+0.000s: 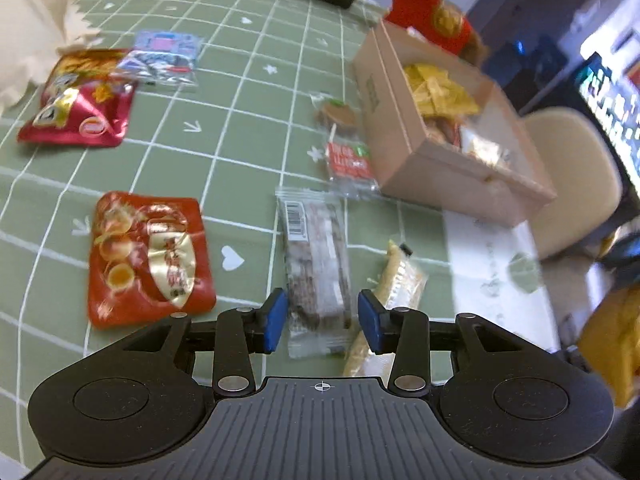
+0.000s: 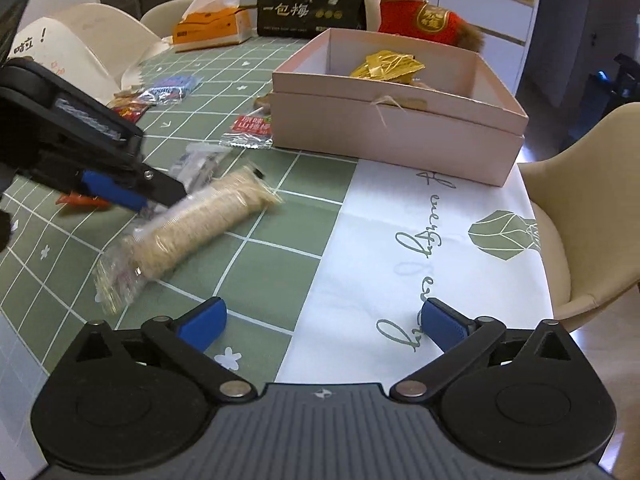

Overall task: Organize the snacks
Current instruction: 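Lift the dark-filled packet with the left tool and hold it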

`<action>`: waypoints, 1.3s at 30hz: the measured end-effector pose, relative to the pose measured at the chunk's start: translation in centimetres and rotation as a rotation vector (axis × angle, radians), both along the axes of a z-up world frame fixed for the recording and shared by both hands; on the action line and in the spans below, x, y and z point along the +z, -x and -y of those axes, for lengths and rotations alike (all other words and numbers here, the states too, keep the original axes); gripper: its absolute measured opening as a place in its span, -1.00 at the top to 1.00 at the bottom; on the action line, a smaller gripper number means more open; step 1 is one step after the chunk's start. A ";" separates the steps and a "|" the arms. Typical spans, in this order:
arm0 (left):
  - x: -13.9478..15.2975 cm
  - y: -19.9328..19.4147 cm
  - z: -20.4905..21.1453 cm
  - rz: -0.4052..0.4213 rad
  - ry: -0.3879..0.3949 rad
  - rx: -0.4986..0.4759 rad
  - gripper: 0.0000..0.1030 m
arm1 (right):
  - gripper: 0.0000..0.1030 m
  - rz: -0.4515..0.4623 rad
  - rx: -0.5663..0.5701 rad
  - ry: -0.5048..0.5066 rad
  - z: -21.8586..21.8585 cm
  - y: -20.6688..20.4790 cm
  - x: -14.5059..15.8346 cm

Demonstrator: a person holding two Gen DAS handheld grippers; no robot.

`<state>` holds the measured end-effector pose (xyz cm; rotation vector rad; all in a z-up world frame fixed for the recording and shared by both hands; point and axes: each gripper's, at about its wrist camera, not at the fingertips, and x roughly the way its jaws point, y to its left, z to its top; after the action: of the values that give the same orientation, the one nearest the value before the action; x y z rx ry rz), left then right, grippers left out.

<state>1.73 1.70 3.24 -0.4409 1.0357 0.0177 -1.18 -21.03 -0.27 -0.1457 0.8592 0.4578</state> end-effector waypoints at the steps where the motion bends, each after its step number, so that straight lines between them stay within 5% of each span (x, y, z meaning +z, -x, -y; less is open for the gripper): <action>1: 0.4 0.4 -0.4 0.023 -0.006 0.031 0.14 | -1.00 0.003 -0.003 -0.001 0.0 0.1 0.0; 6: 2.4 1.6 -5.0 0.103 -0.046 0.284 0.15 | -1.00 0.031 -0.023 -0.014 0.1 0.8 -0.3; 11: 1.6 0.0 -9.0 0.022 -0.029 0.416 0.15 | -1.00 0.045 -0.025 -0.022 0.4 1.4 -0.4; 14: 1.6 -1.5 -6.8 0.038 0.004 0.250 0.15 | -1.00 0.054 -0.017 -0.026 0.6 1.7 -0.5; 17: 1.3 -3.1 -2.1 0.012 -0.086 -0.002 0.15 | -1.00 0.054 -0.017 -0.026 0.5 1.7 -0.5; 19: 0.7 -3.5 0.2 -0.012 -0.127 -0.072 0.15 | -1.00 0.053 -0.017 -0.025 0.5 1.6 -0.6; 33: -0.9 -5.0 5.6 -0.011 -0.369 -0.207 0.07 | -1.00 0.051 -0.026 -0.028 0.7 2.3 -0.5; 39: -0.6 -2.7 3.1 0.002 -0.296 -0.178 0.18 | -1.00 -0.067 0.089 0.024 0.2 0.6 0.5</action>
<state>4.38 -1.38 2.61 -0.0795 1.0473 0.0117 -1.83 -21.27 0.23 -0.1924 0.9264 0.5386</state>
